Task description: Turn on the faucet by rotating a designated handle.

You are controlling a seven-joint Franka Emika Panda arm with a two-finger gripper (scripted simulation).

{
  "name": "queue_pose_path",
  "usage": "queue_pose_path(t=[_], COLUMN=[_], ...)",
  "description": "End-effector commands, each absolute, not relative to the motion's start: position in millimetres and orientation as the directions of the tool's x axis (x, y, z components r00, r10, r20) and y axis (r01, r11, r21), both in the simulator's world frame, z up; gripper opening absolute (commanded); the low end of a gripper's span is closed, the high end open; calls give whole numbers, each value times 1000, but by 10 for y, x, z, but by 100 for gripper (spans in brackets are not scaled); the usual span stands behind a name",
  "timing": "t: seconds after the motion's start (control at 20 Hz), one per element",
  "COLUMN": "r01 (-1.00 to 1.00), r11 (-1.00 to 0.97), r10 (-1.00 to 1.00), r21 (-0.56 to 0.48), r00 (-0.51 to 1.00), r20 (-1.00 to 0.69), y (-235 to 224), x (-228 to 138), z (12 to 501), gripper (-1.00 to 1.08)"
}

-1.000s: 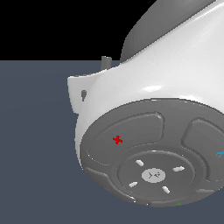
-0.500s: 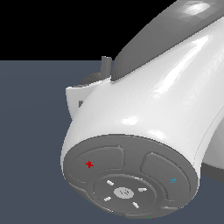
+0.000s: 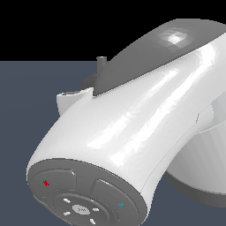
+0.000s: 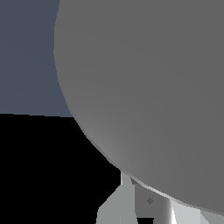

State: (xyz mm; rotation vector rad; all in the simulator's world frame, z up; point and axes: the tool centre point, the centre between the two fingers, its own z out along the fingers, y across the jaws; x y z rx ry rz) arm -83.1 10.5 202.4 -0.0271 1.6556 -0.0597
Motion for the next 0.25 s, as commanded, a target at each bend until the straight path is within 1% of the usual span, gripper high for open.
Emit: queue_pose_path(t=[0.0,0.2], r01=[-120,-131], r11=[993,991], r10=[5,10], r21=[6,10], r00=[-12,-2], r20=[-1000,-1000], y=[987,1118], x=[-878,-892], z=[2624,2668], gripper=[-100,-100])
